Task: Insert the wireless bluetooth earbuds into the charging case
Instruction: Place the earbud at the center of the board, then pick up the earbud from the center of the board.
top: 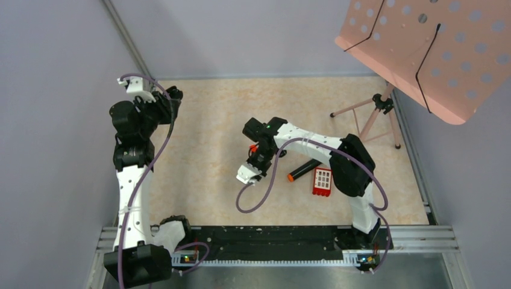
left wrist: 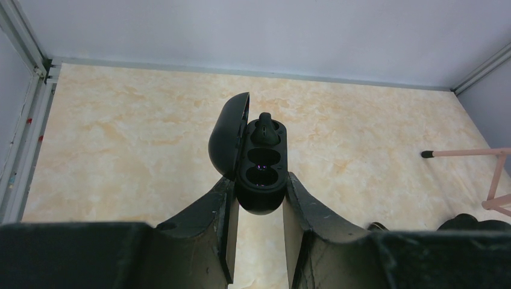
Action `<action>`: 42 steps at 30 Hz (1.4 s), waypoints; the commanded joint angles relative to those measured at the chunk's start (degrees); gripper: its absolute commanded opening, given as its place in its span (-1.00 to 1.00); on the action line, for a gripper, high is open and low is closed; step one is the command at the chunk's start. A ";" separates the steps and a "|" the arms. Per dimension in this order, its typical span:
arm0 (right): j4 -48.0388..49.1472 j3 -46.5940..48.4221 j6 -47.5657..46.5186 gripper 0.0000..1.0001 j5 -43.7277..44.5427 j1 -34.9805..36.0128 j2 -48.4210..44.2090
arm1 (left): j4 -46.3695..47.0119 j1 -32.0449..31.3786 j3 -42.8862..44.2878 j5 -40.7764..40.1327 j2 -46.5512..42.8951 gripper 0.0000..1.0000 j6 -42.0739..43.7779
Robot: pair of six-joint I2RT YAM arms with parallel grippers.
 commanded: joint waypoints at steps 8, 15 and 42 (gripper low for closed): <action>-7.69 -10.60 -28.06 -0.46 2.71 -0.37 -3.18 | 3.77 0.38 -1.49 2.09 -0.32 -1.00 -1.65; -5.59 -13.70 -25.51 -0.02 5.43 -0.71 -6.49 | 5.34 0.30 -0.64 3.58 1.44 -1.00 -2.53; 16.69 -14.36 86.75 -0.59 19.82 4.01 -8.89 | 15.27 0.30 -3.46 5.53 1.28 -1.00 -11.24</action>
